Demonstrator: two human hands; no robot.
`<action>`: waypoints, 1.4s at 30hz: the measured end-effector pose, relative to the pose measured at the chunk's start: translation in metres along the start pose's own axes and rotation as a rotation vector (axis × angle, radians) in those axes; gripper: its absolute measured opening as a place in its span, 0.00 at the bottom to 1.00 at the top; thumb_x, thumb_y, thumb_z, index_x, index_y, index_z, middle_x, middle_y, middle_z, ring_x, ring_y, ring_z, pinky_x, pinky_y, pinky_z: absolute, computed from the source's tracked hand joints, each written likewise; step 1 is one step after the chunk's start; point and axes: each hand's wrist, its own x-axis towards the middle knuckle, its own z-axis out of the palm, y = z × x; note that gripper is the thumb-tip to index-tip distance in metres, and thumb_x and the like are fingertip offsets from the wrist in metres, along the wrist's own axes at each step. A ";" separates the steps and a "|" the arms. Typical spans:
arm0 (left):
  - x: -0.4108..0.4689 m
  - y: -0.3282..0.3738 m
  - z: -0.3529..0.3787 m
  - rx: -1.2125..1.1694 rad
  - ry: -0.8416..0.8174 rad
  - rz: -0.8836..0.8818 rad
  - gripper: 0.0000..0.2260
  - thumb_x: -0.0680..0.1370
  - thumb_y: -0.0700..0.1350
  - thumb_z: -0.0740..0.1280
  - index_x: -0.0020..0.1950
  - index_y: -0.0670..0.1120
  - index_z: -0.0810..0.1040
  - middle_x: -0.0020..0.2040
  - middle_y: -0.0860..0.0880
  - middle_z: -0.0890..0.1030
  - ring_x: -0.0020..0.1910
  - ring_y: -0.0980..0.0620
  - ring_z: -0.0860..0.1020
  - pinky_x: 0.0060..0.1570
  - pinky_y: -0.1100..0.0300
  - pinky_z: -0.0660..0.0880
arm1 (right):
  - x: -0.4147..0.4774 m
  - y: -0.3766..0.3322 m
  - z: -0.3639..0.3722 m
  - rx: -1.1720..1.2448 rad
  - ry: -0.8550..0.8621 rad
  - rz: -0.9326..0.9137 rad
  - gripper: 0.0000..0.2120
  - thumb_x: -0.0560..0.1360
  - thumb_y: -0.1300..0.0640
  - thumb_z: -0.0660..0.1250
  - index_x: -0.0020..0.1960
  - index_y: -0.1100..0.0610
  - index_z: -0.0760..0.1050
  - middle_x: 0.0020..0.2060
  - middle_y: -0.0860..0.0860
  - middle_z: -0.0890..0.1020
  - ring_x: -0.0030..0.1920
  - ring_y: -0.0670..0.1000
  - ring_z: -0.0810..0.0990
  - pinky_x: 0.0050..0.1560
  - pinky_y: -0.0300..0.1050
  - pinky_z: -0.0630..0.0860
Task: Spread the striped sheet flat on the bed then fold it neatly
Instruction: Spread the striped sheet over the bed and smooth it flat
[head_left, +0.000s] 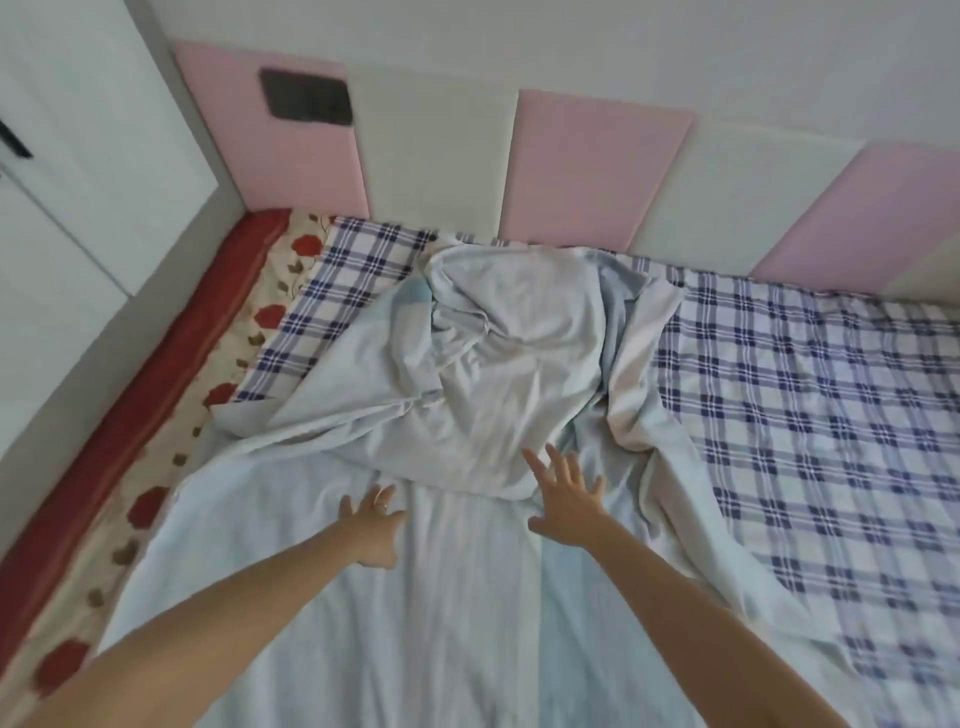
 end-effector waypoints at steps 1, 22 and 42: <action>0.002 -0.005 0.018 -0.109 -0.027 -0.043 0.37 0.76 0.50 0.63 0.79 0.50 0.46 0.77 0.45 0.34 0.76 0.45 0.35 0.72 0.38 0.42 | 0.000 -0.001 0.015 0.042 -0.037 0.006 0.46 0.74 0.48 0.66 0.75 0.40 0.33 0.77 0.49 0.38 0.77 0.58 0.39 0.70 0.70 0.47; 0.093 -0.040 0.236 -0.710 -0.102 -0.654 0.78 0.45 0.63 0.81 0.59 0.52 0.12 0.67 0.43 0.19 0.69 0.42 0.23 0.63 0.26 0.41 | 0.109 -0.080 0.304 0.099 0.443 -0.265 0.35 0.72 0.44 0.58 0.77 0.53 0.58 0.76 0.52 0.60 0.75 0.52 0.59 0.75 0.58 0.48; 0.092 -0.052 0.244 -0.731 -0.062 -0.554 0.78 0.46 0.65 0.80 0.57 0.49 0.10 0.55 0.41 0.11 0.65 0.38 0.20 0.60 0.25 0.37 | 0.107 -0.085 0.301 0.048 0.445 -0.238 0.34 0.72 0.44 0.54 0.77 0.54 0.58 0.76 0.52 0.60 0.75 0.52 0.58 0.75 0.58 0.46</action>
